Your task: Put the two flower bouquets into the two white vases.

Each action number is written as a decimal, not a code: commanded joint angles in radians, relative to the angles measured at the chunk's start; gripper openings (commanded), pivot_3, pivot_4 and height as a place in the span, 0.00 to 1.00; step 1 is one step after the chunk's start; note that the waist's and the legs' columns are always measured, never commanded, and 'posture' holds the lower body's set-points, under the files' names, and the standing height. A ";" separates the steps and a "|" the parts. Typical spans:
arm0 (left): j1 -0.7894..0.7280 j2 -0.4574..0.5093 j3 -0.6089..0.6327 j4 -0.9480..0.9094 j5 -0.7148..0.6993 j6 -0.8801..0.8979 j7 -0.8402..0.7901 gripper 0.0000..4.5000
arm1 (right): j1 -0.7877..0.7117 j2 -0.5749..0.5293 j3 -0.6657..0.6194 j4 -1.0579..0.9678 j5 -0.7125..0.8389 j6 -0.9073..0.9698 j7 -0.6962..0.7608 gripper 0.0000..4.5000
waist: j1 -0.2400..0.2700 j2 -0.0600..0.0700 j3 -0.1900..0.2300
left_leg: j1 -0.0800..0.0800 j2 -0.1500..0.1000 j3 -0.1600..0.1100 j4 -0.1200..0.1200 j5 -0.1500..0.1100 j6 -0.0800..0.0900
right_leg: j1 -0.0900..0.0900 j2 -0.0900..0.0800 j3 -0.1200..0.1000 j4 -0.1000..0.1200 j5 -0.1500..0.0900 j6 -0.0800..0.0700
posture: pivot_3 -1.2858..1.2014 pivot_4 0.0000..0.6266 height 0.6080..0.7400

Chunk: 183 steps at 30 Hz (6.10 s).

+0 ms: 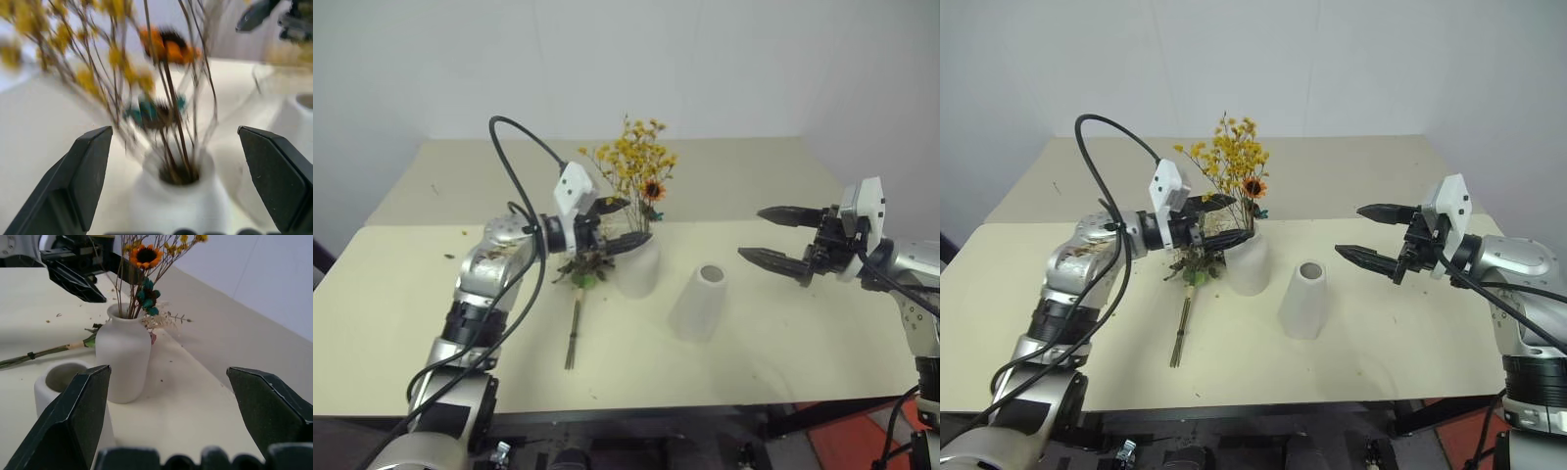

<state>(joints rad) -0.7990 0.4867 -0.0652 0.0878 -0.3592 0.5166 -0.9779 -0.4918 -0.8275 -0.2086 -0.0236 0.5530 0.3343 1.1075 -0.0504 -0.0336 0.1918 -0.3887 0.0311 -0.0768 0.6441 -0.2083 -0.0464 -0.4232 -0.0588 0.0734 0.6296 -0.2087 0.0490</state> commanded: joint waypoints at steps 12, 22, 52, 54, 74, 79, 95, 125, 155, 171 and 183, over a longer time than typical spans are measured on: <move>-0.032 0.315 -0.051 -0.258 -0.014 0.740 0.160 0.99 | -0.004 -0.075 -0.038 -0.057 0.047 0.015 0.085 0.99 | 0.006 0.000 0.000 | 0.000 0.000 0.000 0.000 0.000 0.000 | 0.000 0.000 -0.001 0.000 -0.001 0.001 | 0.52 0.24 1.00; -0.111 0.122 -0.168 -0.157 -0.030 1.060 0.309 0.99 | -0.027 -0.069 -0.030 -0.058 0.038 0.020 0.081 0.99 | 0.001 0.000 0.000 | -0.001 0.000 0.000 0.000 0.000 0.000 | -0.001 0.000 0.000 0.000 -0.001 0.001 | 0.52 0.24 1.00; -0.174 0.139 -0.014 0.165 0.126 0.900 0.572 0.03 | 0.072 -0.152 -0.078 -0.098 0.113 0.058 0.217 0.99 | -0.001 0.000 0.001 | 0.000 0.000 0.000 0.000 0.000 0.000 | 0.000 0.000 0.000 0.000 -0.001 0.001 | 0.52 0.24 1.00; -0.193 0.147 0.091 0.187 0.134 0.814 0.620 0.03 | 0.084 -0.162 -0.084 -0.100 0.116 0.059 0.225 0.99 | -0.002 0.000 0.001 | 0.000 0.000 -0.001 0.000 0.000 0.000 | -0.001 0.000 0.000 0.000 -0.001 0.001 | 0.52 0.24 1.00; -0.252 0.035 0.494 -0.189 -0.484 0.583 0.452 0.03 | 0.188 -0.176 -0.172 -0.001 0.089 -0.015 0.286 0.99 | 0.005 -0.001 0.001 | -0.001 -0.002 0.000 0.001 0.000 -0.001 | 0.001 -0.002 0.000 -0.001 0.001 0.002 | 0.52 0.24 1.00; -0.326 -0.007 0.451 -0.107 -0.542 0.656 0.486 0.03 | 0.194 -0.169 -0.171 -0.015 0.087 -0.021 0.267 0.99 | 0.003 -0.001 0.001 | 0.001 -0.001 0.000 0.001 0.000 -0.001 | 0.002 -0.001 0.000 0.000 0.000 0.002 | 0.52 0.24 1.00; -0.388 -0.189 0.230 -0.055 -0.579 0.543 0.270 0.03 | 0.195 -0.149 -0.168 -0.054 0.093 -0.019 0.207 0.99 | 0.003 -0.001 0.001 | 0.000 -0.002 0.000 0.001 0.000 -0.001 | 0.001 -0.001 0.000 -0.001 0.000 0.002 | 0.52 0.24 1.00; -0.140 -0.429 -0.044 -0.019 -0.262 -0.015 0.061 0.03 | 0.232 -0.133 -0.213 -0.094 0.114 -0.007 0.173 0.99 | 0.007 0.000 0.001 | 0.001 -0.002 0.000 0.001 0.000 -0.001 | 0.003 -0.001 0.001 -0.001 0.000 0.002 | 0.52 0.24 1.00; -0.214 -0.434 0.013 0.043 -0.295 0.070 0.071 0.03 | 0.258 -0.120 -0.216 -0.125 0.123 -0.006 0.137 0.99 | 0.007 0.000 0.001 | 0.001 -0.002 0.000 0.001 0.000 -0.001 | 0.003 -0.001 0.001 -0.002 0.000 0.002 | 0.52 0.24 1.00; -0.241 -0.428 0.040 0.037 -0.326 0.119 0.075 0.03 | 0.274 -0.116 -0.227 -0.136 0.124 -0.004 0.130 0.99 | 0.007 0.000 0.001 | 0.000 -0.002 0.000 0.001 0.000 -0.001 | 0.002 -0.001 0.001 -0.002 0.000 0.002 | 0.52 0.24 1.00; -0.244 -0.436 0.035 0.055 -0.303 0.083 0.064 0.03 | 0.279 -0.107 -0.231 -0.143 0.124 -0.005 0.117 0.99 | 0.007 0.000 0.001 | 0.000 -0.002 0.000 0.001 0.000 -0.001 | 0.002 -0.001 0.001 -0.002 0.000 0.002 | 0.52 0.24 1.00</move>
<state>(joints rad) -1.0161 0.0580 -0.0311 0.1510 -0.6671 0.6274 -0.9078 -0.2121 -0.9332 -0.4002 -0.1399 0.6513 0.3347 1.2318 -0.0432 -0.0339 0.1926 -0.3886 0.0294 -0.0765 0.6454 -0.2079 -0.0472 -0.4210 -0.0597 0.0745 0.6278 -0.2085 0.0513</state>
